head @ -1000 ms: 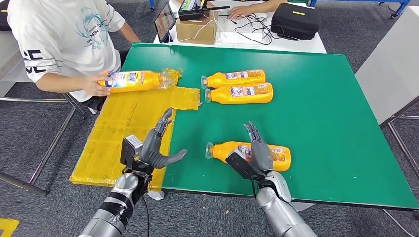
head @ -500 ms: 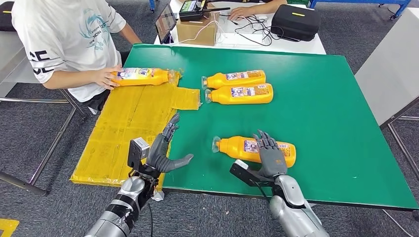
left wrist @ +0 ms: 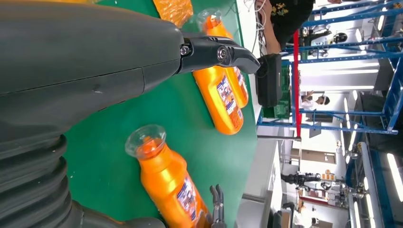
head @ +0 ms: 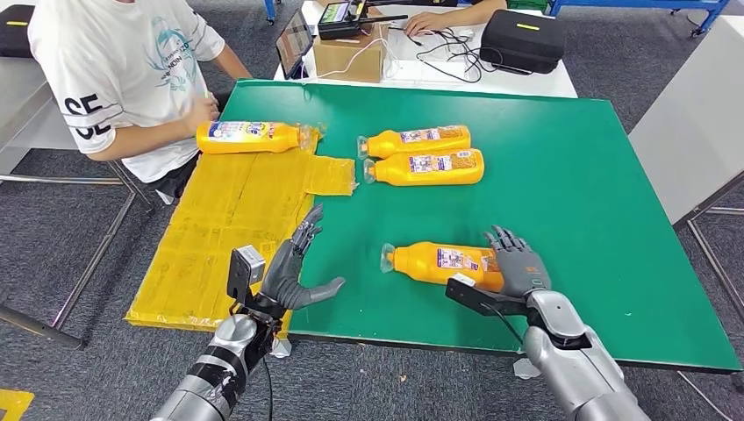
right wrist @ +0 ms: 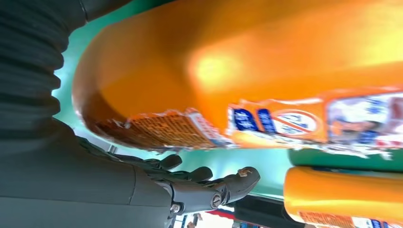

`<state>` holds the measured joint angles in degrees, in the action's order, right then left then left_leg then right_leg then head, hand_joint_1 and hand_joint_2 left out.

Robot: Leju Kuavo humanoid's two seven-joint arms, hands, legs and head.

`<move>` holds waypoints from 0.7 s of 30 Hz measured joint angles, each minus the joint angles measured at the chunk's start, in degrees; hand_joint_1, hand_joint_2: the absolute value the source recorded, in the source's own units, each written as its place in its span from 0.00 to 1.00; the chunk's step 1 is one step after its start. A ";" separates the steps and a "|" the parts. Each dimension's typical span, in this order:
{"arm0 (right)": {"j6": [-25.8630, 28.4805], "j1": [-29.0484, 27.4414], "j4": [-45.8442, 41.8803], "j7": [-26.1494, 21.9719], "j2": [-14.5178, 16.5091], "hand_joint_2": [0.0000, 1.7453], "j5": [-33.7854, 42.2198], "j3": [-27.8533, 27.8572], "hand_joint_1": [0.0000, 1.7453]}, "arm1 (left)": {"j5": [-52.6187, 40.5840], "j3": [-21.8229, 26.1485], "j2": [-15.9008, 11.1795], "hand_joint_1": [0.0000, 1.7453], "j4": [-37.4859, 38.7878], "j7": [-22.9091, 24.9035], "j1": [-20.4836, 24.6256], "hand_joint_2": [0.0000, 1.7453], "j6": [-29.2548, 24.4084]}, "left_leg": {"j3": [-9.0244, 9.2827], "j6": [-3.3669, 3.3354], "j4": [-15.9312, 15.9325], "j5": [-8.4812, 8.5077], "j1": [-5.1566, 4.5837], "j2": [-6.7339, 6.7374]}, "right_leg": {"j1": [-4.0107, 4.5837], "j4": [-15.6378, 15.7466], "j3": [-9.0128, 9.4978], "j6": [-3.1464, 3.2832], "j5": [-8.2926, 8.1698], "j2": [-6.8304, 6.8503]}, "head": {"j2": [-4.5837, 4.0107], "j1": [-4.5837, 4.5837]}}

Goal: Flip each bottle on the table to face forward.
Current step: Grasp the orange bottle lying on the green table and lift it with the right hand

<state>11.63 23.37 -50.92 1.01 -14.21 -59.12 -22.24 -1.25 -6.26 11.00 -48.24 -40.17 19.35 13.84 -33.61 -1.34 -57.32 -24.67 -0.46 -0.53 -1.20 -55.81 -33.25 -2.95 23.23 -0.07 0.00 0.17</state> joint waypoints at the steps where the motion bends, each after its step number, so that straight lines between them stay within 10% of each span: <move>1: -0.15 0.41 0.41 0.07 -0.15 1.00 -0.11 -0.01 0.29 | -0.01 0.02 0.01 0.00 0.02 0.00 0.01 1.00 0.14 | 0.00 0.00 0.00 0.00 0.00 0.00 | 0.00 0.00 0.00 0.00 0.00 0.00 | 0.00 0.01; 4: -1.22 1.76 2.08 -0.19 -0.39 1.00 0.15 -0.02 1.00 | -0.02 0.11 0.02 0.00 0.03 0.00 0.03 1.00 0.68 | -0.02 0.00 0.00 0.00 0.01 0.00 | 0.00 -0.01 -0.01 0.00 0.00 0.00 | 0.00 0.00; 21: -18.13 14.25 19.28 -13.96 -0.42 1.00 9.36 -0.53 1.00 | 0.06 0.25 -0.12 0.00 1.65 0.00 2.42 1.00 7.48 | 0.18 -0.03 -0.02 0.03 0.01 0.01 | 0.01 0.02 0.18 -0.05 -0.04 -0.01 | 0.00 -0.01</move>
<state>-6.51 37.62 -31.65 -12.96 -14.63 -49.76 -22.77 -1.19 -6.01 10.88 -46.59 -40.17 21.76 21.32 -33.43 -1.37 -57.34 -24.64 -0.46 -0.52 -1.19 -55.80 -33.08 -3.00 23.19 -0.08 0.00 0.16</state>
